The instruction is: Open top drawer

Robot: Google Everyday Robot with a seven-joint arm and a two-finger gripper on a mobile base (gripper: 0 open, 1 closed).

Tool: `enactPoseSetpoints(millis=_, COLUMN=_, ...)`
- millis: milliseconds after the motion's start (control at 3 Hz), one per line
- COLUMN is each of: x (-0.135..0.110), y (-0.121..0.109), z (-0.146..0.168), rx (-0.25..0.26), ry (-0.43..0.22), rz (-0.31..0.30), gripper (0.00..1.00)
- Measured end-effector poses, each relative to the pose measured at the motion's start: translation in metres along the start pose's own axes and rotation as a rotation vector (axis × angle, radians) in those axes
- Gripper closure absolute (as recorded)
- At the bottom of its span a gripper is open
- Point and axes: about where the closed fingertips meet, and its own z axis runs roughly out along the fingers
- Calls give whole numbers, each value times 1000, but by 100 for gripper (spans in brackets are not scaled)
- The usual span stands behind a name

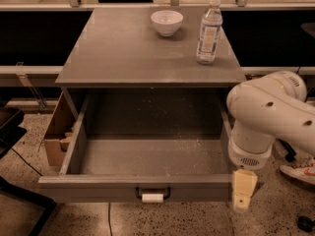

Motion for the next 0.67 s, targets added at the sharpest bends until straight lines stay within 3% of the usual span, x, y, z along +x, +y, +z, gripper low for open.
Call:
enactPoseSetpoints(millis=333, x=31, y=7, z=-78, rx=81, ry=5, rz=14, gripper=0)
enactPoseSetpoints(millis=667, x=53, y=16, z=-133, rx=151, ry=-4, rz=35, gripper=0)
